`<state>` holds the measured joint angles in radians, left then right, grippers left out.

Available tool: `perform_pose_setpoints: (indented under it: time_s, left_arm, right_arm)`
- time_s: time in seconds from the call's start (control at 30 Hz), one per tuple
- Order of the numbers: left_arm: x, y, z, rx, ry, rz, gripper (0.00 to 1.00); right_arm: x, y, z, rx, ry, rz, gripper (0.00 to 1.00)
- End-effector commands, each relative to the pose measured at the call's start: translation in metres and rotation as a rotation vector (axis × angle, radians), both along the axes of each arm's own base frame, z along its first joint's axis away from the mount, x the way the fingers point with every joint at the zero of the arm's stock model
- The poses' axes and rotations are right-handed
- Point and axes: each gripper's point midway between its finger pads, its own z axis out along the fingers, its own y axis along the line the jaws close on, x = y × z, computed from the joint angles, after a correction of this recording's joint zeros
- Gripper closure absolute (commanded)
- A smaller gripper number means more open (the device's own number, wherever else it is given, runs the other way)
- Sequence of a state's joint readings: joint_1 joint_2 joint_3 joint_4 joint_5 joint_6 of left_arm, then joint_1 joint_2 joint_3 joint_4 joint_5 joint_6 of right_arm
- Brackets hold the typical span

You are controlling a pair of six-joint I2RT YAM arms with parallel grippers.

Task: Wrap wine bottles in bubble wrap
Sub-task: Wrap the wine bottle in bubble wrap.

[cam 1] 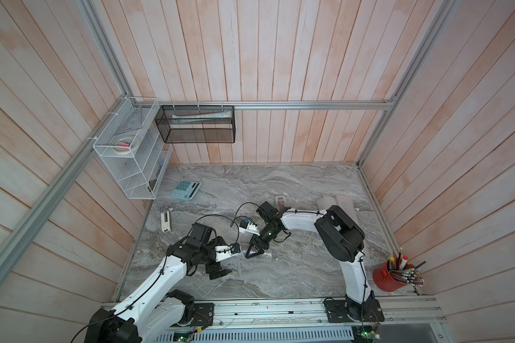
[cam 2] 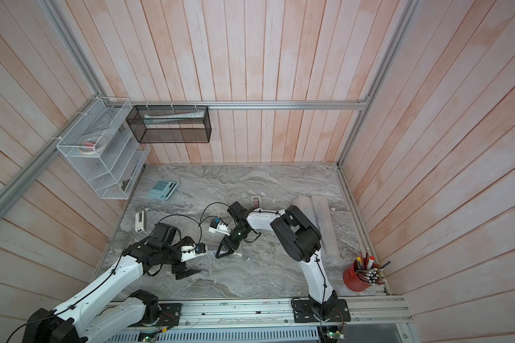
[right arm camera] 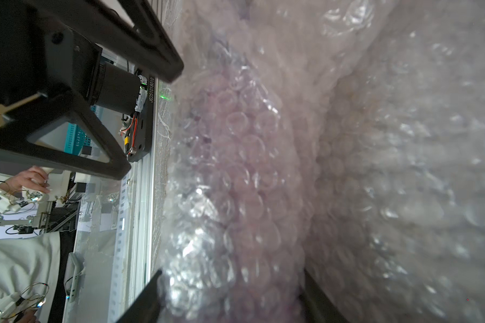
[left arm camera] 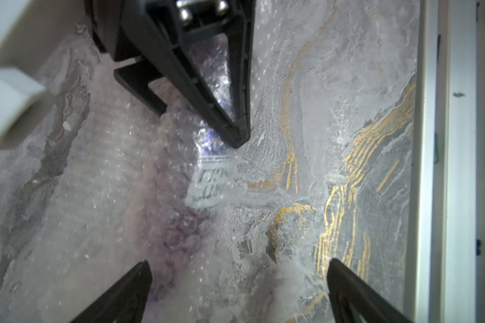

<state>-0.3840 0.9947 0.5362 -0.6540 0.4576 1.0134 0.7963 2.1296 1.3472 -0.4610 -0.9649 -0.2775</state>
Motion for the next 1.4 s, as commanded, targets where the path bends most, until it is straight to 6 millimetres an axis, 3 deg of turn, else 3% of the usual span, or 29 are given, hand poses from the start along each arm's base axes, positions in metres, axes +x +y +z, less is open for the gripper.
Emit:
perform_pose_setpoints:
  time_s: [0.0,0.07,0.2,0.3,0.43,0.57,0.63,0.8,0.93,1.1,1.27,1.37]
  left_arm:
    - [0.014,-0.013,-0.002,0.032,-0.120,-0.132,0.00]
    - [0.019,-0.016,-0.012,0.083,-0.138,-0.157,0.02]
    - [0.036,-0.029,-0.006,0.061,-0.223,-0.186,0.03]
    - [0.039,-0.023,-0.027,0.146,-0.205,-0.210,0.06]
    - [0.040,-0.023,-0.035,0.182,-0.188,-0.229,0.09]
    - [0.044,-0.020,-0.047,0.263,-0.179,-0.251,0.24]
    - [0.050,-0.022,-0.044,0.264,-0.176,-0.227,0.31]
    - [0.045,-0.016,-0.051,0.289,-0.153,-0.222,0.40]
    - [0.048,-0.017,-0.052,0.268,-0.119,-0.174,0.42]
    - [0.044,-0.019,-0.044,0.175,0.022,-0.131,0.44]
    - [0.036,-0.024,-0.037,0.105,0.184,-0.113,0.45]
    - [0.032,-0.028,-0.039,0.087,0.267,-0.119,0.44]
  right_arm:
    - [-0.006,-0.012,-0.019,-0.099,0.069,-0.004,0.44]
    - [-0.007,-0.013,-0.020,-0.102,0.075,-0.001,0.44]
    - [-0.010,-0.014,-0.020,-0.099,0.100,0.002,0.44]
    - [-0.009,-0.011,-0.014,-0.081,0.099,-0.001,0.44]
    - [-0.013,-0.012,-0.015,-0.074,0.126,0.017,0.45]
    - [-0.014,-0.014,-0.017,-0.083,0.127,0.023,0.45]
    - [-0.013,-0.015,-0.016,-0.088,0.110,0.020,0.44]
    - [-0.008,-0.014,-0.004,-0.053,0.046,0.003,0.30]
    - [-0.004,-0.016,0.013,0.029,-0.080,-0.042,0.19]
    - [0.016,-0.036,0.030,0.051,-0.228,-0.136,0.18]
    - [0.034,-0.052,0.061,0.166,-0.554,-0.278,0.18]
    - [0.050,-0.068,0.070,0.143,-0.808,-0.363,0.18]
